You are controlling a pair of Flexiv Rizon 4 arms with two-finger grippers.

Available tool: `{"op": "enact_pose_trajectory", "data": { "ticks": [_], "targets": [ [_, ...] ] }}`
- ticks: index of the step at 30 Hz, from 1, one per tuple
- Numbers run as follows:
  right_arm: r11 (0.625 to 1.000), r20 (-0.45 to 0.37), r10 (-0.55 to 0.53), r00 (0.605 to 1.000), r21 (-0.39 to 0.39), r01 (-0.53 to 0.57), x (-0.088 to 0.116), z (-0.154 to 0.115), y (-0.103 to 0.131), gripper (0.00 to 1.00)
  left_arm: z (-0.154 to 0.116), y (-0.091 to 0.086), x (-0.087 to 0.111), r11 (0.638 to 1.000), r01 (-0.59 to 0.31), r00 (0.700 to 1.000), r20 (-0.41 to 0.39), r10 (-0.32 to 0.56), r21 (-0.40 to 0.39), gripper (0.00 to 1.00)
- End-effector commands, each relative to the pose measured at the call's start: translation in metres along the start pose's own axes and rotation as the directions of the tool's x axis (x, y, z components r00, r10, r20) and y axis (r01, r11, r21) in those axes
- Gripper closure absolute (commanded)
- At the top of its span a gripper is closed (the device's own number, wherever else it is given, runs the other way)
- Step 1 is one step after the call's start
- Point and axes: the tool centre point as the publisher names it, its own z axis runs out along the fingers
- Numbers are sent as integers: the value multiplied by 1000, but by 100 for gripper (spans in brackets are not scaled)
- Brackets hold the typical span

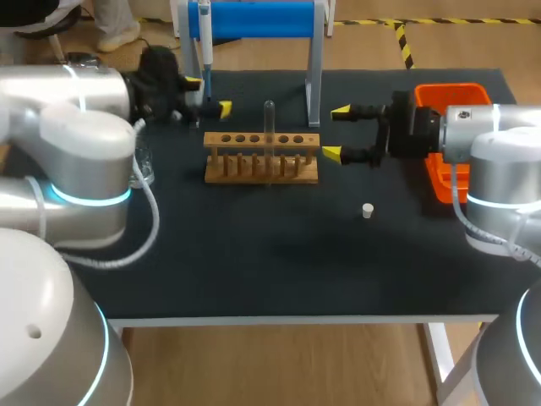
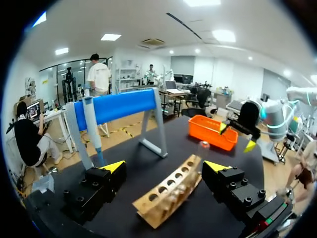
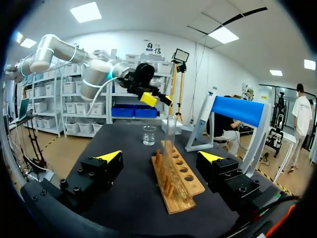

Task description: Invert the test tube, pick up the pipette, mount the tip to pipette, aspirate from beaker and dispense into the tube, eject the tip, return the pipette, and cap with the stopper.

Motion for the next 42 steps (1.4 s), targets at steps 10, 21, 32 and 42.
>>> {"op": "enact_pose_trajectory", "data": {
  "ticks": [10, 21, 32, 42],
  "targets": [
    [1000, 3, -1, 1000, 0, 1, 1, 0, 0, 0, -2, 24, 35, 998, -25, 999, 43, 23, 54, 0],
    [1000, 3, -1, 1000, 0, 1, 1, 0, 0, 0, -1, 25, 39, 996, -58, 998, 14, 58, 69, 0],
    [1000, 3, -1, 1000, 0, 1, 1, 0, 0, 0, -1, 25, 39, 996, -58, 998, 14, 58, 69, 0],
    [998, -87, -49, 995, -51, 44, -10, 26, 10, 0, -1, 25, 39, 996, -58, 998, 14, 58, 69, 0]
  ]
}}
